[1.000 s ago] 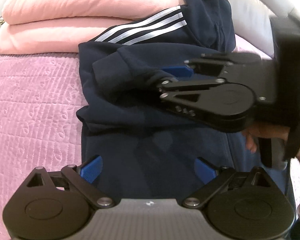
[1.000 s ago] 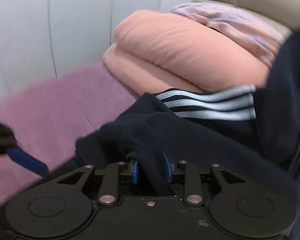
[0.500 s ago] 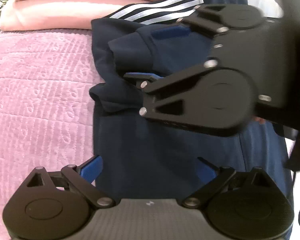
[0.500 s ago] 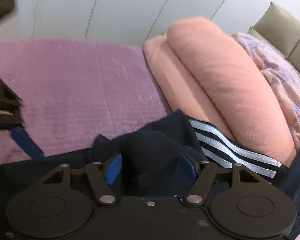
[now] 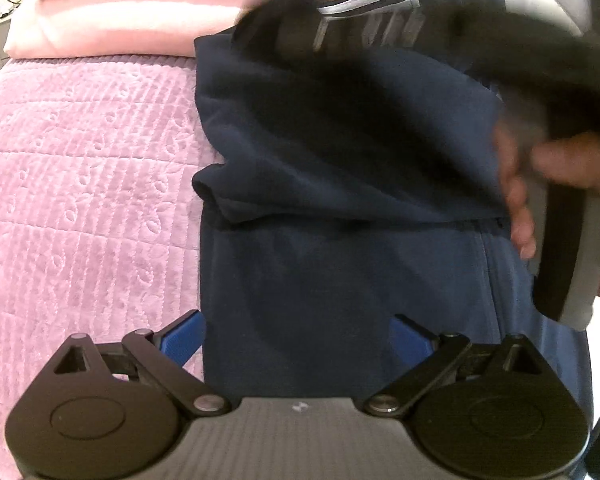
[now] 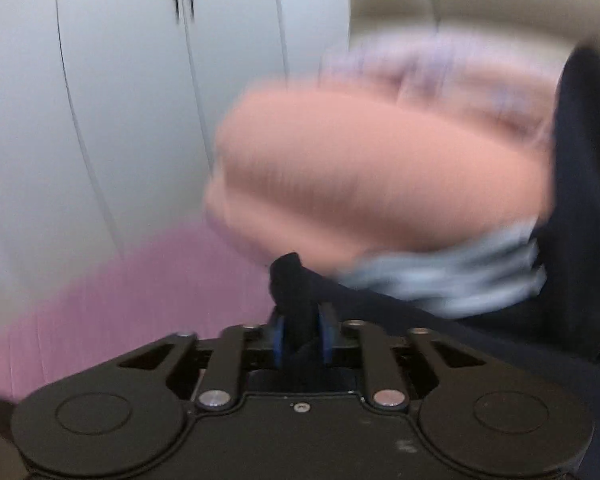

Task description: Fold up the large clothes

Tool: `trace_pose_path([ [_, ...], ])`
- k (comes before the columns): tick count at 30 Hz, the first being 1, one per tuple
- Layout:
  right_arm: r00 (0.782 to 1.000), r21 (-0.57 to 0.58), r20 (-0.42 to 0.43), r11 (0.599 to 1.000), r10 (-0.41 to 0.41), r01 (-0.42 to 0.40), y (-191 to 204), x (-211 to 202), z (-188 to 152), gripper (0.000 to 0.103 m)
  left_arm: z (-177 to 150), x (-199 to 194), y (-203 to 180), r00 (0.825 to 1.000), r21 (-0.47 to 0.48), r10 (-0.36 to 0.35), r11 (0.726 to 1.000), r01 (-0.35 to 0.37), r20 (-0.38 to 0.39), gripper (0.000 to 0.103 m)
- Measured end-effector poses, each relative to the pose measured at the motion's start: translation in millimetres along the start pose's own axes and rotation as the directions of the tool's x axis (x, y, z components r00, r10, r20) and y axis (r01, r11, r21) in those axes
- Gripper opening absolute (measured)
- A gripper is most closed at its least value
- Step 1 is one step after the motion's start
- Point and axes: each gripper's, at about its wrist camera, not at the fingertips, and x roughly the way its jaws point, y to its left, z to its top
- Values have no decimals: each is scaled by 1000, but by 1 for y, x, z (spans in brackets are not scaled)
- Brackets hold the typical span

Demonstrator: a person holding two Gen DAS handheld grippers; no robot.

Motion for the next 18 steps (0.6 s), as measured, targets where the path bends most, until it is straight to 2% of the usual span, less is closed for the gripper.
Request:
trace_pose_path([
  [1, 997, 16, -78, 1000, 19, -17, -4, 10, -1, 50, 1, 1, -1, 1000, -1, 2, 1000, -2, 1, 99],
  [2, 993, 52, -111, 998, 49, -44, -10, 14, -3, 51, 1, 2, 0, 1000, 0, 2, 1000, -2, 0, 99],
  [3, 992, 96, -98, 993, 84, -75, -16, 11, -5, 52, 1, 2, 0, 1000, 0, 5, 1000, -5, 0, 99],
  [5, 985, 226, 12, 959, 173, -171, -36, -6, -5, 76, 2, 3, 2, 1000, -1, 13, 1000, -13, 3, 99],
  [6, 979, 280, 84, 938, 187, -204, -46, -17, -8, 85, 2, 2, 3, 1000, -3, 16, 1000, -16, 4, 99],
  [7, 973, 327, 150, 919, 178, -219, -54, -28, -14, 85, 2, 3, 4, 1000, -3, 18, 1000, -18, 5, 99],
  [8, 974, 366, 178, 909, 141, -199, -62, -38, -20, 85, 2, 3, 6, 1000, -7, 20, 1000, -20, 3, 99],
  [9, 983, 395, 159, 907, 87, -144, -66, -43, -24, 85, 1, 3, 8, 1000, -12, 24, 1000, -24, 1, 99],
  [10, 994, 427, 105, 903, 8, -53, -70, -46, -29, 85, 2, 3, 9, 1000, -18, 31, 999, -31, 3, 99],
  [11, 996, 443, 38, 894, -83, 58, -72, -47, -34, 85, 2, 1, 12, 999, -24, 35, 999, -35, 6, 99],
  [13, 973, 421, -85, 878, -213, 229, -75, -40, -45, 85, 3, 1, 13, 999, -33, 37, 999, -36, 11, 99],
  [14, 949, 375, -176, 873, -262, 310, -75, -27, -50, 85, 3, 1, 13, 999, -34, 35, 999, -35, 11, 99],
  [16, 906, 284, -313, 882, -284, 375, -77, 6, -66, 88, 4, 4, 12, 999, -37, 35, 999, -35, 6, 99],
  [18, 914, 234, -260, 898, -311, 372, -69, 19, -73, 103, 4, 5, 8, 999, -29, 37, 999, -37, 0, 99],
])
